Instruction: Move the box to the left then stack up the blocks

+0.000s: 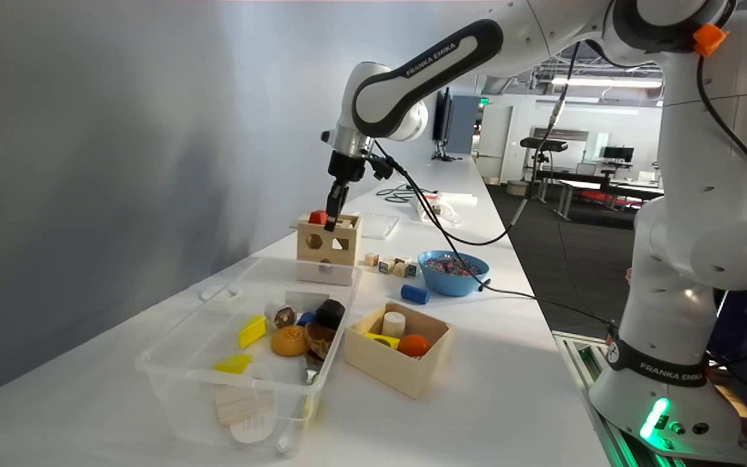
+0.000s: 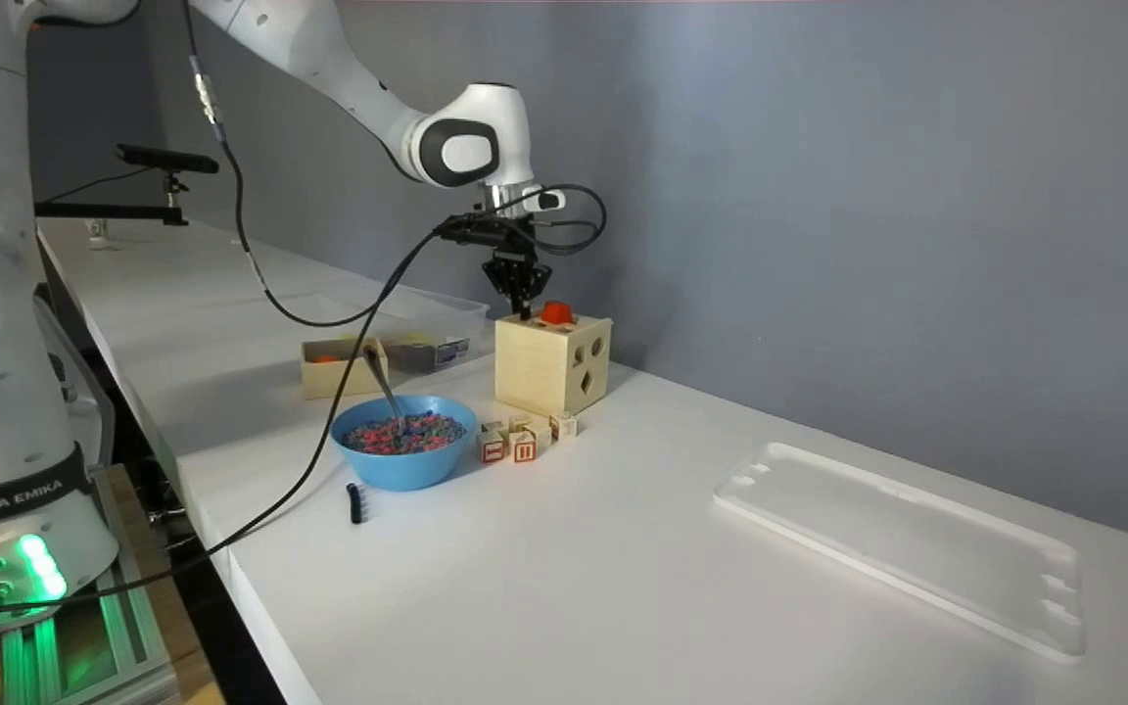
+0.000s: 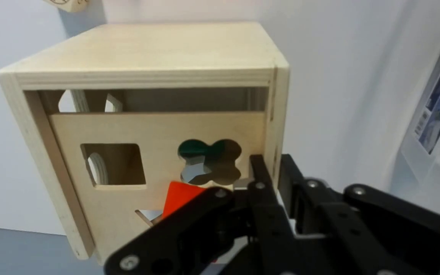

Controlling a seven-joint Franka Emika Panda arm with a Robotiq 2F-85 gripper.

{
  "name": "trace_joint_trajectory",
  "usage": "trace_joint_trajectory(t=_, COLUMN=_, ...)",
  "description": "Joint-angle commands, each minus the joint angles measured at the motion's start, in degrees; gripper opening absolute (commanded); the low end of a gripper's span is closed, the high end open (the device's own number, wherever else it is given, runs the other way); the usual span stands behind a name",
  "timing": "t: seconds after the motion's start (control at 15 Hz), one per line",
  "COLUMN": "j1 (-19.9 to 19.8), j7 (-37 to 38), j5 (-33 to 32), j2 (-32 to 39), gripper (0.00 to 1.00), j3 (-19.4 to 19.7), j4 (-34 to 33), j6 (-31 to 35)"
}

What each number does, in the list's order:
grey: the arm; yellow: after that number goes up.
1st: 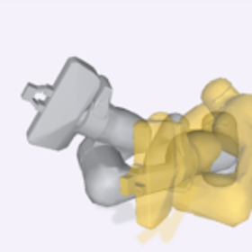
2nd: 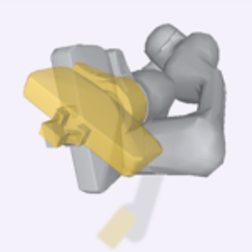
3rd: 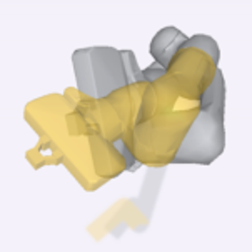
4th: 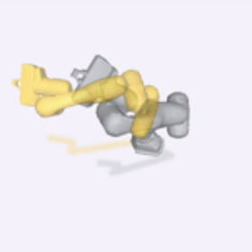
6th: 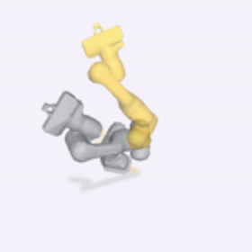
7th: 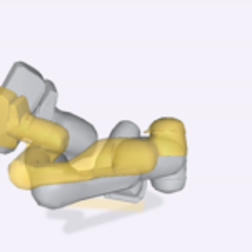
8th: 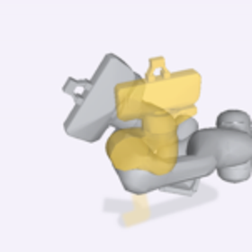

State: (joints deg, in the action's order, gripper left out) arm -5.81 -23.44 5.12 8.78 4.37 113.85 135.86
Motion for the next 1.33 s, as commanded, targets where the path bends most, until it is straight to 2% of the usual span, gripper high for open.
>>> trace_joint_trajectory(t=0.0, j1=0.43, j7=-0.48, j5=0.93, j2=2.80, gripper=0.03, j3=-2.33, j4=-6.14, j6=-4.27)
trace_joint_trajectory(t=0.27, j1=2.30, j7=1.48, j5=-0.64, j2=3.65, gripper=0.03, j3=-4.70, j4=-8.54, j6=-5.52)
trace_joint_trajectory(t=0.4, j1=3.70, j7=5.45, j5=-2.06, j2=4.17, gripper=0.03, j3=-5.13, j4=-9.30, j6=-4.68)
trace_joint_trajectory(t=0.73, j1=5.98, j7=15.45, j5=-6.65, j2=5.25, gripper=0.03, j3=-4.28, j4=-10.26, j6=-4.31)
trace_joint_trajectory(t=1.07, j1=6.29, j7=22.29, j5=-10.09, j2=6.23, gripper=0.03, j3=-3.75, j4=-10.38, j6=-5.11)
trace_joint_trajectory(t=1.13, j1=6.35, j7=23.26, j5=-10.39, j2=6.20, gripper=0.37, j3=-3.71, j4=-10.27, j6=-5.23)
trace_joint_trajectory(t=1.2, j1=6.35, j7=23.97, j5=-10.34, j2=5.75, gripper=0.38, j3=-3.75, j4=-10.02, j6=-5.19)
trace_joint_trajectory(t=1.27, j1=6.33, j7=24.63, j5=-10.42, j2=5.35, gripper=0.45, j3=-3.75, j4=-9.87, j6=-5.35)
